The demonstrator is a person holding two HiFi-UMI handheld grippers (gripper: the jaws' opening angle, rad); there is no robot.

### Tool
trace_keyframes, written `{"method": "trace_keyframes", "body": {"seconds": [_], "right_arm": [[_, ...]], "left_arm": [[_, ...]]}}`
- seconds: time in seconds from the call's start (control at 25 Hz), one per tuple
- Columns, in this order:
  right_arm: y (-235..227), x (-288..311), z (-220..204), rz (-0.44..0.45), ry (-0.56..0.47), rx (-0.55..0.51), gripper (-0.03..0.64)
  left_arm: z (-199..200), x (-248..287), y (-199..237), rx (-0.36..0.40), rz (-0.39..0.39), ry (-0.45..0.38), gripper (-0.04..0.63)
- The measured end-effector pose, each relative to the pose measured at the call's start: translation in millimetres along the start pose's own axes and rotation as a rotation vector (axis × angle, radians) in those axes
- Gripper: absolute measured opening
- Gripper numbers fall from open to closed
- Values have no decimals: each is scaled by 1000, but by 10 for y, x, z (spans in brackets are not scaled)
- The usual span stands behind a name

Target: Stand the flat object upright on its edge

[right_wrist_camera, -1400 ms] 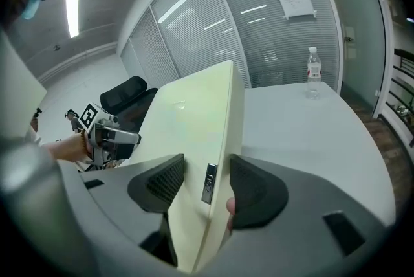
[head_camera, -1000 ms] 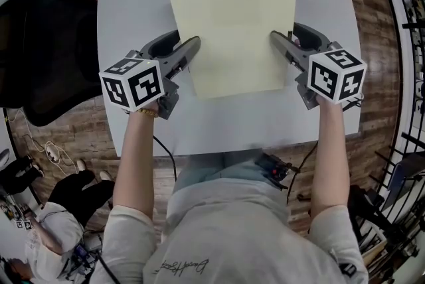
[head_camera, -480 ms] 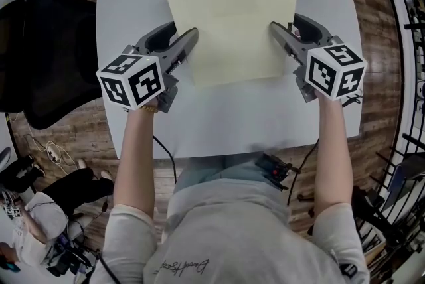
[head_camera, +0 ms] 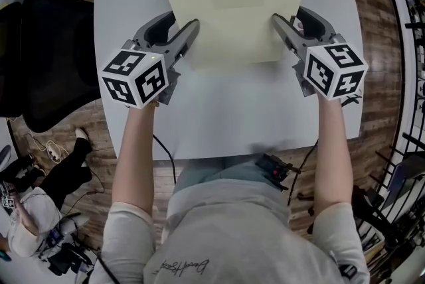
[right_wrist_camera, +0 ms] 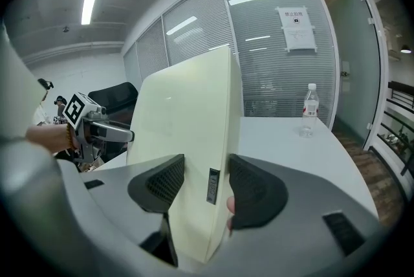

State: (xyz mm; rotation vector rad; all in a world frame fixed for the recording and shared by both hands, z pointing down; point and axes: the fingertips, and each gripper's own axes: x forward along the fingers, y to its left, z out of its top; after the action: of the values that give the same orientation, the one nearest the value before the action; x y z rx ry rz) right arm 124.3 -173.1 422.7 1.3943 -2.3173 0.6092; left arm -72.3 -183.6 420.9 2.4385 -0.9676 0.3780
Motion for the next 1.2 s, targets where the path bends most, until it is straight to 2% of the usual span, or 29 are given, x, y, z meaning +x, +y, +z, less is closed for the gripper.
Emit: {"method": "trace_keyframes", "body": {"seconds": [0.44, 0.8, 1.2], "right_arm": [[-166, 86, 247, -55, -45, -38, 233], [-177, 130, 183, -99, -71, -49, 232], [-175, 80, 81, -119, -83, -57, 230]], "left_arm": [[243, 197, 94, 41, 11, -40, 222], [235, 237, 123, 139, 27, -47, 222], [165, 248, 76, 196, 35, -45, 221]]}}
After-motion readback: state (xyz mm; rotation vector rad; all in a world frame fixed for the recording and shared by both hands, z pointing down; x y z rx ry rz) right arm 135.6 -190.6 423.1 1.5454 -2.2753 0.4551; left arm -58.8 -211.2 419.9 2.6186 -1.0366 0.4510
